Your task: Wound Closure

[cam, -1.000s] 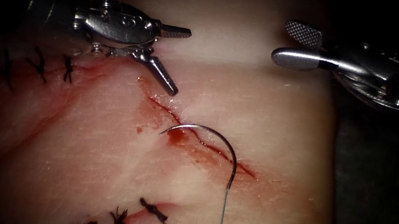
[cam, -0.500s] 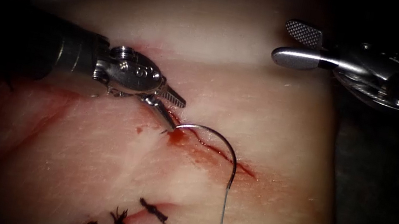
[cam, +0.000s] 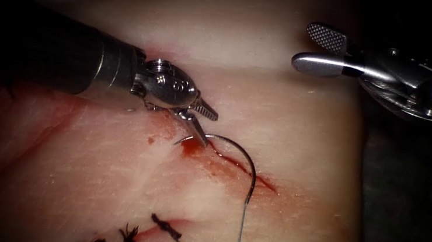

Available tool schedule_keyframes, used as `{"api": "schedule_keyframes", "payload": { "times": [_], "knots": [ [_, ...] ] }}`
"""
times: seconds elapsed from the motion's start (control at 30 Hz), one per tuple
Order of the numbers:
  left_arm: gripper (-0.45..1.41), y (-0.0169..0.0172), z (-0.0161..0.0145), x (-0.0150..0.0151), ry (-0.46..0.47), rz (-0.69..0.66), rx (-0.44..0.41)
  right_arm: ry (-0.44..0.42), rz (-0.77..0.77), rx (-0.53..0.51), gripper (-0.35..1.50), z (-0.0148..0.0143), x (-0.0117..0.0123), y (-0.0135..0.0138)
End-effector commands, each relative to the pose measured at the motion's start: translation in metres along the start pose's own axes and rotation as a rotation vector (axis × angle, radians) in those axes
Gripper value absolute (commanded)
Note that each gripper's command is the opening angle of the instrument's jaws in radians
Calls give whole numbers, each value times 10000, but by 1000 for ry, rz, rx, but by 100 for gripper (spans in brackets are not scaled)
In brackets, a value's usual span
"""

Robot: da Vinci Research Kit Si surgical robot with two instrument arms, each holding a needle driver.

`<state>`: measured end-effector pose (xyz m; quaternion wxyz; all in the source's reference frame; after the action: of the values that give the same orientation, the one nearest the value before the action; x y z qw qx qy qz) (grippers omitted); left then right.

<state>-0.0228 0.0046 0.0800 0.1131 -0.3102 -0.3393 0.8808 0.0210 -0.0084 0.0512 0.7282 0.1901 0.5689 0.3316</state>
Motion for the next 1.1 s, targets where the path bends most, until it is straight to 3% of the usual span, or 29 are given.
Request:
{"api": "schedule_keyframes", "payload": {
  "times": [0.03, 0.13, 0.2, 0.27, 0.3, 0.53, 0.77, 1.1],
  "knots": [
    [40, -2, 8, -1, -2, -15, -2, 1, -1, 2, 115, 9, -2, -1],
    [34, -2, 12, -4, -5, -52, -3, 1, -1, 2, 115, 9, -2, -1],
    [19, -1, 13, -6, -10, -90, -17, 1, -1, 2, 115, 9, -2, -1],
    [-35, 2, 12, -7, -10, -127, -36, 1, -1, 2, 115, 9, -2, -1],
    [-44, 4, 10, -5, -9, -125, -42, 1, -1, 2, 115, 9, -2, -1],
    [-45, 19, -5, 15, 55, -246, -130, 1, -1, 3, 115, 9, -2, -1],
    [-45, 14, -17, 20, 149, -295, -129, 1, -1, 3, 115, 8, -2, -2],
    [-45, 17, -55, 10, 326, -745, 27, 1, 0, 4, 117, 5, -1, 1]
  ]
}}
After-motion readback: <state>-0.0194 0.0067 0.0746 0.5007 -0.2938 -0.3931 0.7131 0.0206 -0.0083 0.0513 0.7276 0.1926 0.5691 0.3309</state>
